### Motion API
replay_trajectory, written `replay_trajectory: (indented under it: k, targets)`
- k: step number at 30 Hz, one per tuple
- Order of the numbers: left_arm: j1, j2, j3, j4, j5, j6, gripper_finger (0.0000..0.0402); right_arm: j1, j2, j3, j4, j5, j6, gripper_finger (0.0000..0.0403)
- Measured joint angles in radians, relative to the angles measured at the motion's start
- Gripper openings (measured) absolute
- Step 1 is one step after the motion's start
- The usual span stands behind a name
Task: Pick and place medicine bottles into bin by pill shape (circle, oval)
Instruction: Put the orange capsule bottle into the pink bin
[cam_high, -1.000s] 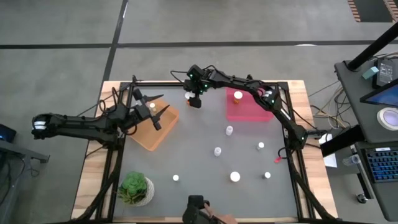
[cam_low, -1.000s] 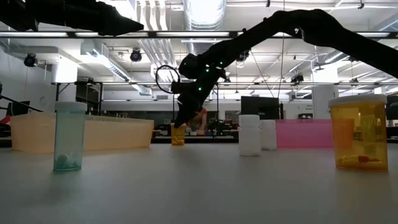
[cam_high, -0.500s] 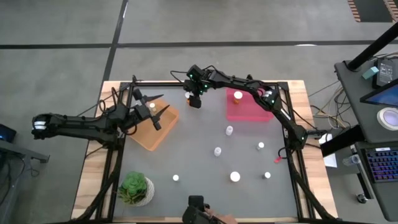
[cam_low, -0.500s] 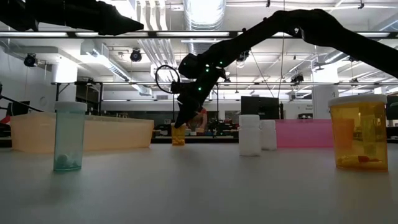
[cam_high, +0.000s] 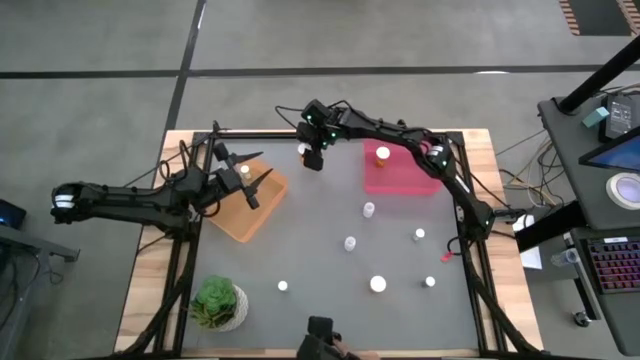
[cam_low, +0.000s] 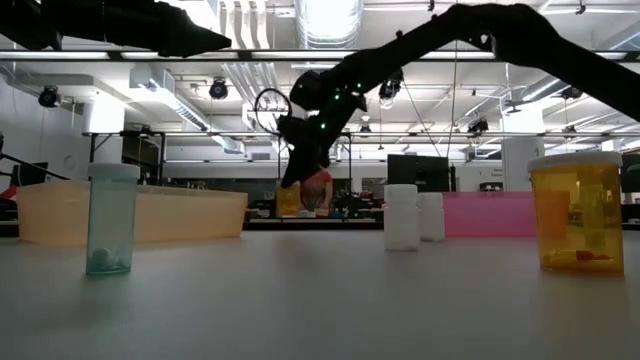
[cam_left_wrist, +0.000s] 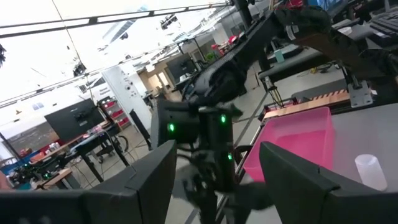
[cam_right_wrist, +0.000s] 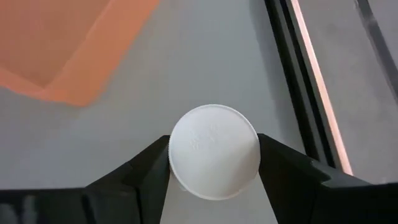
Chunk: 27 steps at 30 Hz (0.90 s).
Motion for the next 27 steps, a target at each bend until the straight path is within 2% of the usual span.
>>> replay_trajectory:
  k: [8,11,16,27]
  targets:
    - [0.000,0.003,0.000,-0.004,0.000,-0.005,0.0215,0.034,-0.140,-0.084,-0.070,0.010,0.141,0.0211]
    - [-0.001,0.005,0.000,-0.003,0.000,-0.006,0.0215,0.056,-0.219,-0.162,-0.065,0.079,0.214,0.0211]
    - [-0.001,0.005,0.000,-0.003,0.000,-0.006,0.0215,0.087,-0.387,-0.348,-0.013,0.252,0.340,0.0211]
    - [-0.001,0.005,0.000,-0.003,0.000,-0.007,0.0215,0.038,-0.795,-0.772,0.083,0.422,0.545,0.0212]
